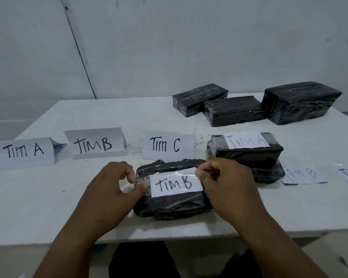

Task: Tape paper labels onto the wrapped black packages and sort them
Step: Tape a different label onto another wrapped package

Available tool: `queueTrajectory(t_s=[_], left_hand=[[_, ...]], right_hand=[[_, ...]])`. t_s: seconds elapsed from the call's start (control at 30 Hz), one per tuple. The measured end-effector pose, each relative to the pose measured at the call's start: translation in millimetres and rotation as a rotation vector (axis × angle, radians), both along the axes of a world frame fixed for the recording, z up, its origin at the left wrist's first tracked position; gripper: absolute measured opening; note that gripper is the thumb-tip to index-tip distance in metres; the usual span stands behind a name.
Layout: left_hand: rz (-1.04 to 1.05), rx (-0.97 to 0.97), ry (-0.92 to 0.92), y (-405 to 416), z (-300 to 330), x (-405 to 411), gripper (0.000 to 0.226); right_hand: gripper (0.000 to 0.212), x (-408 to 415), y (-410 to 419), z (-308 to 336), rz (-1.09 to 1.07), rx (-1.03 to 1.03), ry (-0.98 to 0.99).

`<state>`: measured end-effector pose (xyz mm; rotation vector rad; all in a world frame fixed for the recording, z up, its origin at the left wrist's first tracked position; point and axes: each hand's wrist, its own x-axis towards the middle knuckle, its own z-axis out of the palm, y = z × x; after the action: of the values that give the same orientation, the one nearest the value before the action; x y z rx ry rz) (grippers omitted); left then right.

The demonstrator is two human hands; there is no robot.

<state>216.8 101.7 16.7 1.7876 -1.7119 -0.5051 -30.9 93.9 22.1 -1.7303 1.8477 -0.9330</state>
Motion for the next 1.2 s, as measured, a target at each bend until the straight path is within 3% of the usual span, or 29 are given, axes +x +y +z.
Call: queueTrajectory(t_s=[0.33,0.53,0.63,0.73,0.83,0.93,1.03,1.13,1.2], left_hand=[[0.043,0.101,0.058,-4,-2,2,0.031],[0.062,0.180,0.202,-3,-2,5,0.024],[0.065,0.212,0.277,-3,-2,8,0.022],[0.101,0.180,0.303,-2,-4,10,0.020],[0.169,-0.045,0.209,9,-3,3,0.012],[-0.134,-0.256,-0.017,27,-4,-17,0.036],[-0.398,-0.100,-0.174,36,-14,-30,0.057],[-0.338,0.037,-0.341,34,-18,-29,0.089],[-0.293,0.096,-0.411,34,-13,-30,0.097]], right_hand=[[0.001,4,5,0,-0.021,-0.062,0.025],[0.036,-3,6,1,-0.062,-0.119,-0.053],[0.031,-6,5,-4,-0.070,-0.164,-0.025],[0.018,-4,8,-13,-0.066,-0.356,0.114],[0.021,7,18,-19,0.030,-0.490,0.127],[0.042,28,35,-25,0.231,-0.421,0.277],[0.058,38,43,-33,0.316,-0.302,0.481],[0.059,35,44,-36,0.316,-0.237,0.567],[0.064,31,43,-35,0.296,-0.203,0.589]])
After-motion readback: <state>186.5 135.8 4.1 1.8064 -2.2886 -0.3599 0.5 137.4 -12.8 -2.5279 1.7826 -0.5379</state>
